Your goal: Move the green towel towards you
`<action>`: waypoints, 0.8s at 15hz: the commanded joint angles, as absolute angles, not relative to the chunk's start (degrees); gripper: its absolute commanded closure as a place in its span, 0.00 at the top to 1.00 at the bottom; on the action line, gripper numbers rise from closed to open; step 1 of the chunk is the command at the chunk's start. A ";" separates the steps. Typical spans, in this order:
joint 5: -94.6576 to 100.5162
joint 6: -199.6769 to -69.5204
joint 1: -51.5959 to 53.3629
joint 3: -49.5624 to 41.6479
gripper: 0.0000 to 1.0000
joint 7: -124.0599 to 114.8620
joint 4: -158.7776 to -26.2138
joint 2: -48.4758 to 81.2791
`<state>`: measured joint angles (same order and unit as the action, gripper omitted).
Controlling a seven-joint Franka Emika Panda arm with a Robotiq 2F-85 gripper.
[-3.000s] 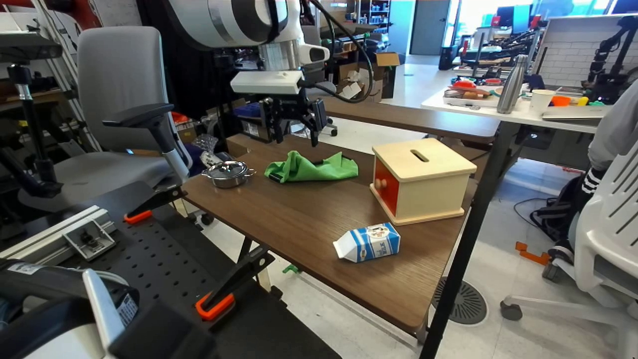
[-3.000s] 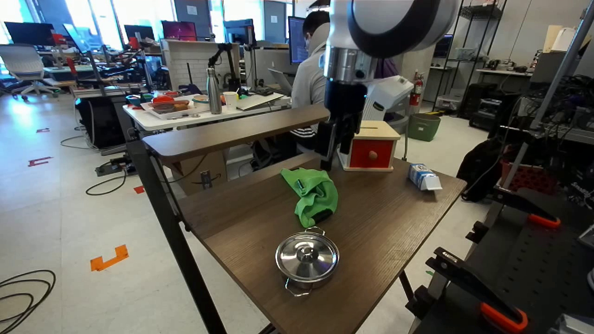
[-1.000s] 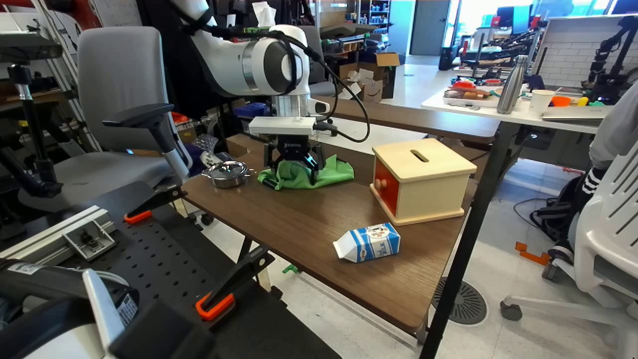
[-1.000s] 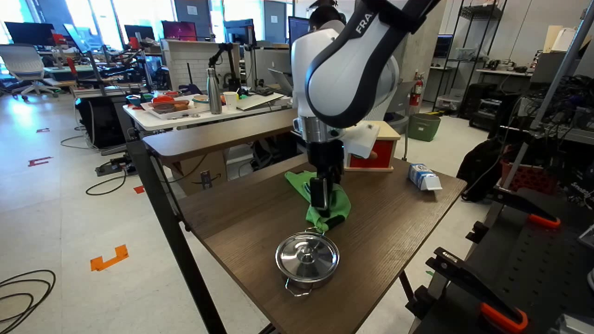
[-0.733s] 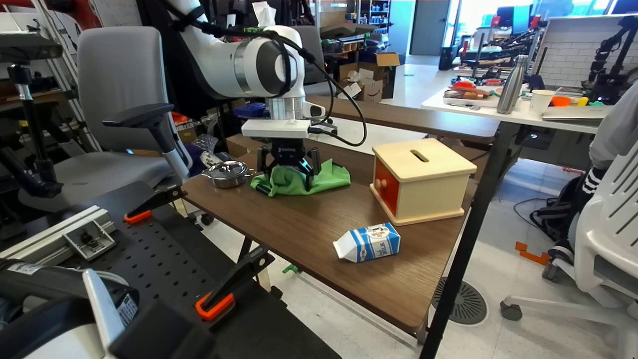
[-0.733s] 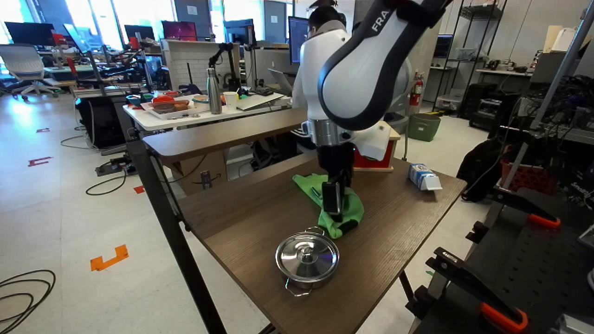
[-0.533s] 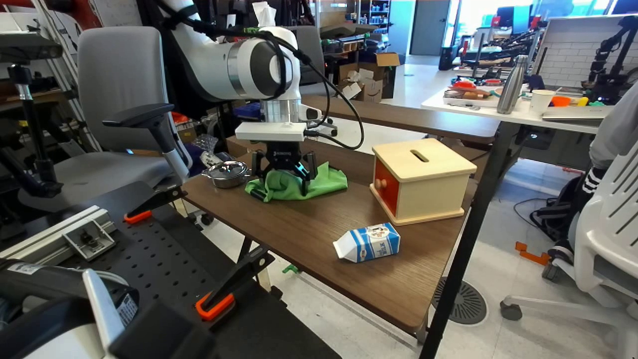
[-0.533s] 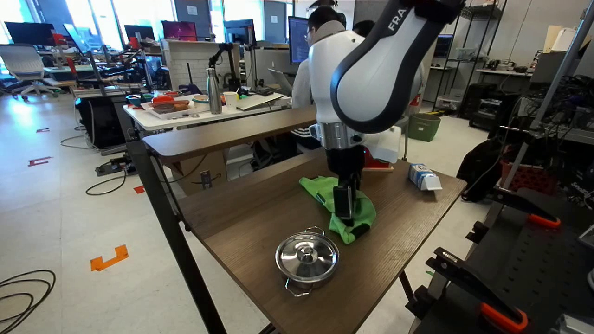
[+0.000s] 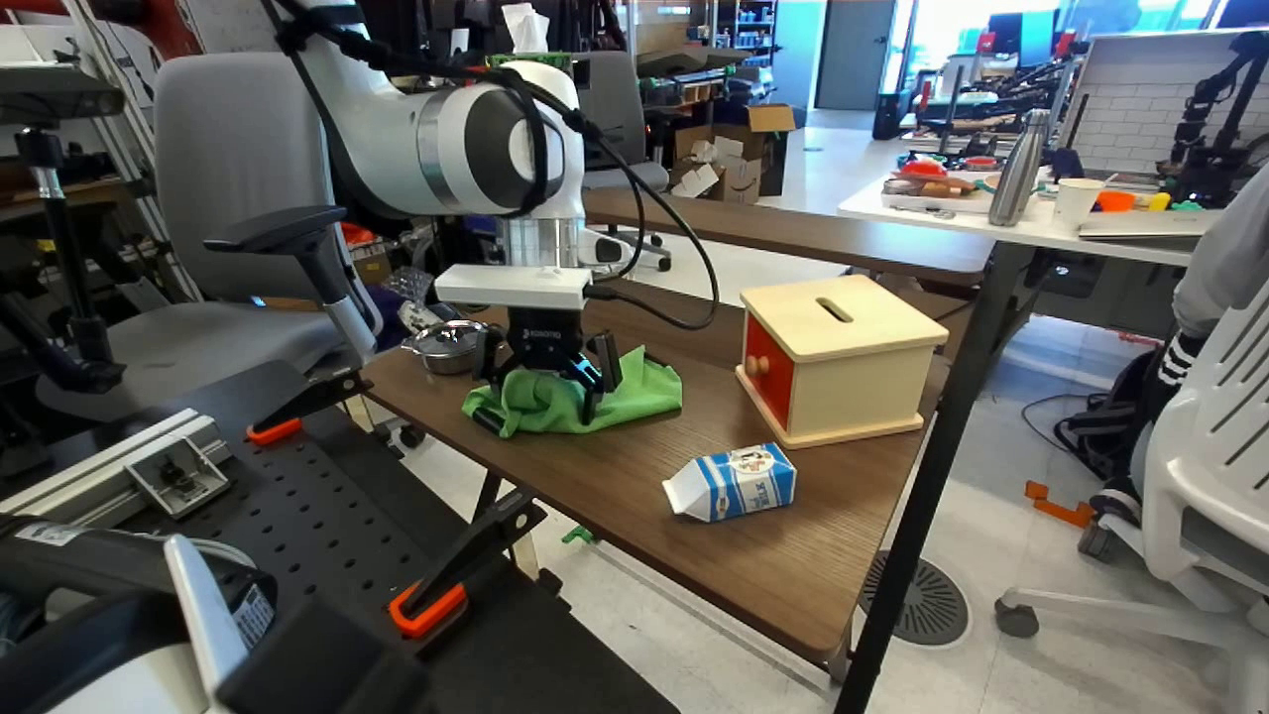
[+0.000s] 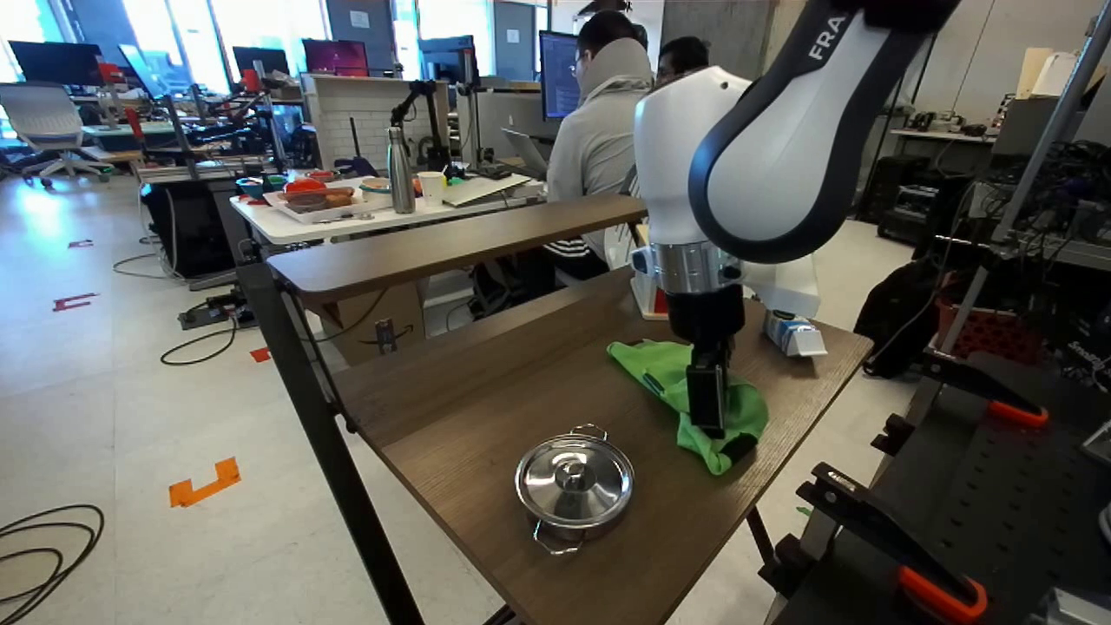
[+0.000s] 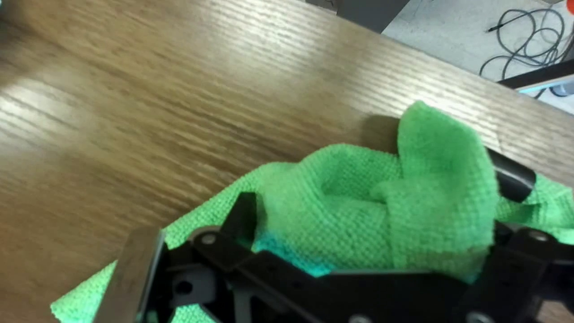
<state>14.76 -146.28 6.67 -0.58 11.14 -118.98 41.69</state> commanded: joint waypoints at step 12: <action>13.96 -144.51 1.22 -0.36 1.00 13.37 -121.51 34.02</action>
